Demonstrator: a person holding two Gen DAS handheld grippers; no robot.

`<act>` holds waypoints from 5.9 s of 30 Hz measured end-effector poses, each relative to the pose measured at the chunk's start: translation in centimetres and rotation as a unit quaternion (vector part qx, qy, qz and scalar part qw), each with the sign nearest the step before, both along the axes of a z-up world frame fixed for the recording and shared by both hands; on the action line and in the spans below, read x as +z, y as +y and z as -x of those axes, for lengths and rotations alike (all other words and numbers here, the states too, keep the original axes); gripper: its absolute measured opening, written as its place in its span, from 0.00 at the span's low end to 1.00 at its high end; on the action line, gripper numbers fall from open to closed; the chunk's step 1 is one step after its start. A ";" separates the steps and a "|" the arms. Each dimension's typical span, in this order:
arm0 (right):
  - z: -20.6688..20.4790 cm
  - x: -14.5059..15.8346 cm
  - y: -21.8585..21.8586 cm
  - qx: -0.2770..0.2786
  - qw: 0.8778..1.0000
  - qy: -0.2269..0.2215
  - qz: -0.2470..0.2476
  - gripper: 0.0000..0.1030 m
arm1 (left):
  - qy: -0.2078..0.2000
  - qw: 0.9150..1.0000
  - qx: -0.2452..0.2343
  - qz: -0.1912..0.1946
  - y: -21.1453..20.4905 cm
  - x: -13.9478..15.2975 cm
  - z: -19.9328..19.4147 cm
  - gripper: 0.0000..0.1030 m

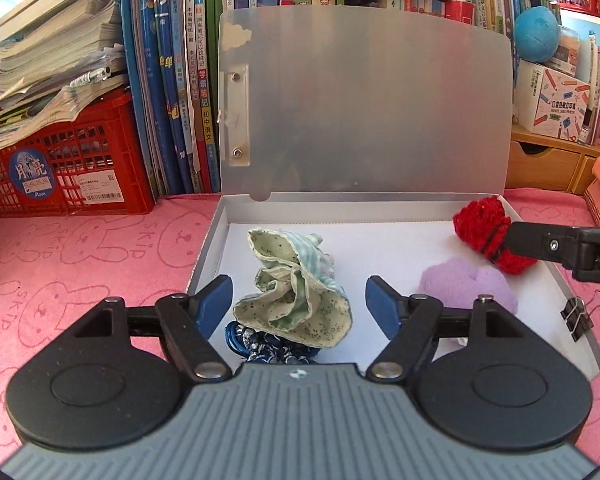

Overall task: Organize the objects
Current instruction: 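Carry the green cloth and red crocheted piece over the grey box, then open both grippers to drop the cloth and crocheted piece, then withdraw, then grasp the crumpled white tissue with the left gripper while the right gripper grasps the white fluffy plush, then carry the tissue and white plush into the grey box and release both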

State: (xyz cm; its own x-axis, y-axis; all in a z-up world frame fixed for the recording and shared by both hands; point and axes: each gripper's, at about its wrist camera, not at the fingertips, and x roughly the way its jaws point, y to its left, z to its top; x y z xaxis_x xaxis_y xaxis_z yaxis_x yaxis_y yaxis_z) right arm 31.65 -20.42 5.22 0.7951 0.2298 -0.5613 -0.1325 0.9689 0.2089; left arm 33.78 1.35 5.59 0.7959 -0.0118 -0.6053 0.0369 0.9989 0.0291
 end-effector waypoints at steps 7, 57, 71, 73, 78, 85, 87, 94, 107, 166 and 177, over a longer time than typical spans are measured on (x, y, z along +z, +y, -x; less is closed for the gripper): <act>4.1 2.3 -0.2 0.022 0.999 -0.028 0.005 0.86 | -0.028 0.999 -0.023 -0.006 -0.5 2.5 4.3 0.83; 25.4 -3.7 2.5 0.160 0.981 -0.054 0.095 0.92 | -0.035 0.997 -0.064 0.036 1.0 -2.7 31.7 0.90; 24.5 -5.6 4.1 0.188 0.976 -0.020 0.109 0.89 | -0.025 0.997 -0.057 0.041 1.3 -4.6 32.8 0.92; 24.5 -5.9 4.2 0.191 0.975 -0.017 0.114 0.87 | -0.026 0.997 -0.058 0.041 1.2 -4.7 32.9 0.92; 24.6 -6.3 4.1 0.190 0.976 -0.017 0.109 0.87 | -0.025 0.997 -0.060 0.045 1.1 -5.0 33.1 0.93; 24.7 -6.5 3.9 0.188 0.976 -0.025 0.102 0.88 | -0.029 0.997 -0.059 0.047 1.1 -4.7 33.4 0.93; 24.7 -6.5 3.9 0.188 0.977 -0.025 0.101 0.88 | -0.030 0.997 -0.060 0.049 1.0 -4.7 33.4 0.93; 24.7 -6.5 3.8 0.187 0.977 -0.025 0.097 0.86 | -0.029 0.996 -0.066 0.046 0.4 -4.8 33.6 0.93; 24.8 -6.5 3.2 0.170 0.982 -0.029 0.072 0.74 | -0.016 0.996 -0.060 0.059 0.3 -5.5 33.3 0.92; 21.6 -3.4 2.1 0.107 0.992 -0.041 0.051 0.57 | -0.076 0.994 -0.044 0.068 1.3 -0.4 26.6 0.35; 21.3 -3.3 1.9 0.105 0.992 -0.045 0.052 0.57 | -0.069 0.994 -0.045 0.068 1.2 -0.7 25.7 0.35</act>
